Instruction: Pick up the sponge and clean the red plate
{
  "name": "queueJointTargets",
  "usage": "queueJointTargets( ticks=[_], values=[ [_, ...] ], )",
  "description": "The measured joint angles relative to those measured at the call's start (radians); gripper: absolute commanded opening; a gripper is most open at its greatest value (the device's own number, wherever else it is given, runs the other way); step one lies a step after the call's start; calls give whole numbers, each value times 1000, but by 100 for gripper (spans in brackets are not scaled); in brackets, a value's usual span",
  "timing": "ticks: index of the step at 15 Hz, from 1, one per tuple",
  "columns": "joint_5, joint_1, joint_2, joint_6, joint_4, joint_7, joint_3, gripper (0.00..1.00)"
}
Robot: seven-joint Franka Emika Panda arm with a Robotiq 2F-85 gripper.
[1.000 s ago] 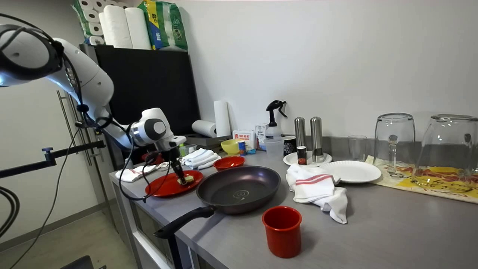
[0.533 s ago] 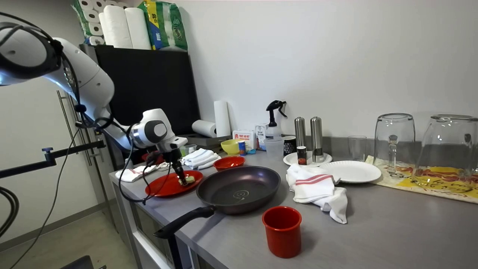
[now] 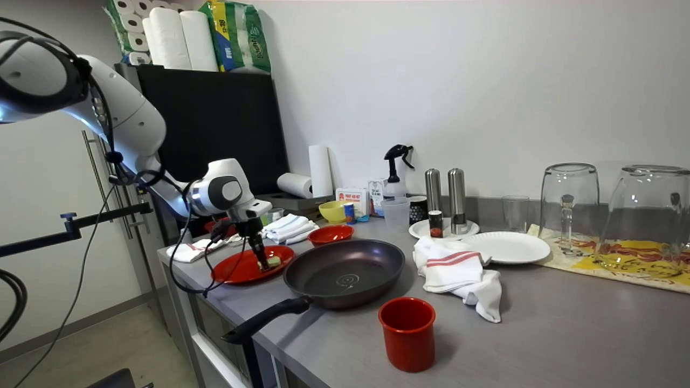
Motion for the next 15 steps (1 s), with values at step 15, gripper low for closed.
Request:
queueJointTargets(
  ticks=[15],
  values=[
    [6,19,-1,0,0,-45,49,27]
  ],
)
